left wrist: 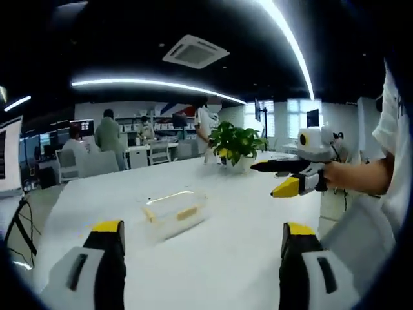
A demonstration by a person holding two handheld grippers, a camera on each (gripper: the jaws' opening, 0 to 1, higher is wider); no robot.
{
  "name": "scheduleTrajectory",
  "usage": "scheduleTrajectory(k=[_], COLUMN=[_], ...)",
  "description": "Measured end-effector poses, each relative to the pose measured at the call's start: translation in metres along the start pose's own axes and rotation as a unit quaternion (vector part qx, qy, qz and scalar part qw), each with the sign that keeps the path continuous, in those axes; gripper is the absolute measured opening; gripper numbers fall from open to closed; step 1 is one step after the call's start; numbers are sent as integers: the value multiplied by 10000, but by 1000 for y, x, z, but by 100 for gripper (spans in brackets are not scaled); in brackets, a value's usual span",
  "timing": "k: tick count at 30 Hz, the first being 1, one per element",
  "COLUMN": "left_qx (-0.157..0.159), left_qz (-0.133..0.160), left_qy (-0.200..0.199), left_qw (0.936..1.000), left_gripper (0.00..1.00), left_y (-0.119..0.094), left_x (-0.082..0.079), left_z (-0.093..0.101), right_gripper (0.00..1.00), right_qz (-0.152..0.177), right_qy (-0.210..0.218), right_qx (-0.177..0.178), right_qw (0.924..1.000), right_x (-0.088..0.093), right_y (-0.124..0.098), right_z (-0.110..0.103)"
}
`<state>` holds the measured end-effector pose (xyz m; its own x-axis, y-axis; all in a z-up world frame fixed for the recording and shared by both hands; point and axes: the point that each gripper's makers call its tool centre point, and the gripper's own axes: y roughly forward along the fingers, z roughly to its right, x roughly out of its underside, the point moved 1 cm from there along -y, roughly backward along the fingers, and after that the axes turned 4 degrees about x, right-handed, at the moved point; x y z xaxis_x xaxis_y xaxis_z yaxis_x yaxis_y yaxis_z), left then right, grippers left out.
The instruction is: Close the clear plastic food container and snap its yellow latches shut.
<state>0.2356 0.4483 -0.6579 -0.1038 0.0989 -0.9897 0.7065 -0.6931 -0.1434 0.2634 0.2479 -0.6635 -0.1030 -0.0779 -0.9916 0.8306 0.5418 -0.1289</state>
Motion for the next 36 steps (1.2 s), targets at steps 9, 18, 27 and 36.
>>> scheduleTrajectory(k=[9, 18, 27, 36], left_qx=[-425, -1009, -1306, -1383], left_qz=[124, 61, 92, -320], left_qy=[-18, 38, -594, -651], left_qw=[9990, 9949, 9896, 9877], left_gripper=[99, 97, 88, 89], left_y=[-59, -84, -99, -91], left_x=[12, 29, 52, 69], left_z=[6, 13, 16, 5], right_gripper=[99, 92, 96, 86], right_qz=[-543, -750, -829, -1573], right_qy=[-276, 184, 365, -446], right_qx=[512, 880, 1012, 1175], right_qw=[9968, 9931, 9907, 9795], right_x=[25, 46, 57, 82], right_y=[-55, -98, -105, -99], right_z=[-12, -28, -48, -39])
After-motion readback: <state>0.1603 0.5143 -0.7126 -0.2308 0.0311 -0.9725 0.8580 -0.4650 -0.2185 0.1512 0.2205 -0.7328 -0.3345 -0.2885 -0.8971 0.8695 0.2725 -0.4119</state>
